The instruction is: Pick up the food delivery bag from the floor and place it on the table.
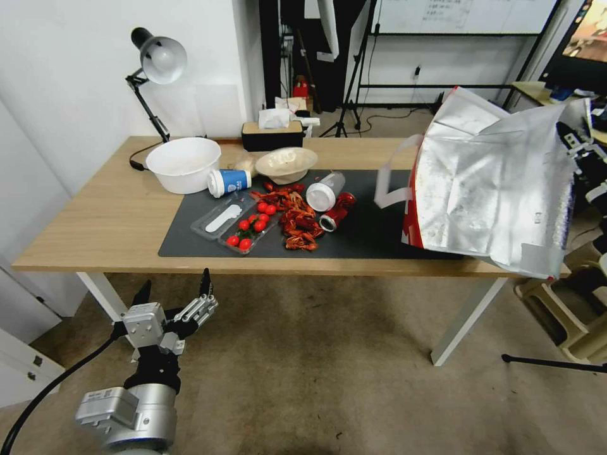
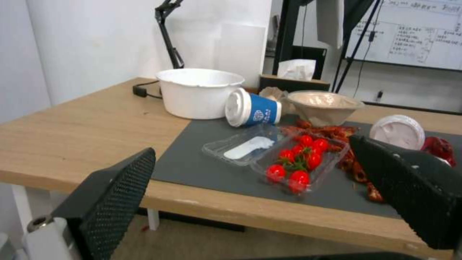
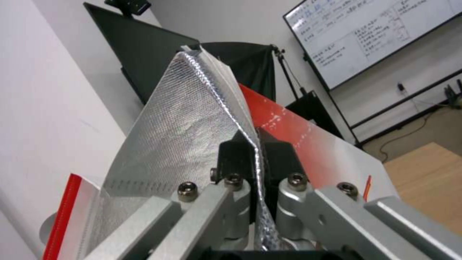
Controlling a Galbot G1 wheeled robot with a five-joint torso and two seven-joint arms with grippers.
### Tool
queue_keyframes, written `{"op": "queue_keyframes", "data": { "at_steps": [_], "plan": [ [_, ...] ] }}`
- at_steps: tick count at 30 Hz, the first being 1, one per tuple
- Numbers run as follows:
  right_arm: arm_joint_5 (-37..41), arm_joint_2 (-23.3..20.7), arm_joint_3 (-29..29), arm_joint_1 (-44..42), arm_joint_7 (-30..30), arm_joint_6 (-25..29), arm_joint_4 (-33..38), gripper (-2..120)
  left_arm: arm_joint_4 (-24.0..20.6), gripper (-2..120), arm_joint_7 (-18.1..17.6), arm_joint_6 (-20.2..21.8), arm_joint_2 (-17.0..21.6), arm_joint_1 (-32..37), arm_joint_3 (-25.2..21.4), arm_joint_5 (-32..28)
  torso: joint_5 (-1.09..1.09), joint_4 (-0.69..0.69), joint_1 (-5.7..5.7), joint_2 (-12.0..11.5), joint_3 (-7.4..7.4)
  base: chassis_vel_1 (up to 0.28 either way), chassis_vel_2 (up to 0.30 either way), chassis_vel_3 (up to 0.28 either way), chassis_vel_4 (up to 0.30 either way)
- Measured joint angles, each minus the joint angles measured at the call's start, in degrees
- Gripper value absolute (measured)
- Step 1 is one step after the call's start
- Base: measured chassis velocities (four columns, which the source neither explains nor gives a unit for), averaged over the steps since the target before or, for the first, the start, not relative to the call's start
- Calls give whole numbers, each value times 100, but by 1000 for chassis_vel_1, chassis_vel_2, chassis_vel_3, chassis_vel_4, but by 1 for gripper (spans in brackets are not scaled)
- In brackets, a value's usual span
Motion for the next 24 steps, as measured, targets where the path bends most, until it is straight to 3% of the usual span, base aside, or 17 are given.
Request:
{"op": "queue_keyframes", "data": {
  "at_steps": [24],
  "plan": [
    [-16,-128,-296,346,-101,-67,-153,0,11,100,4,2,-15,6,2,0,0,0,-1,-1,-1,0,0,0,0]
  ]
}}
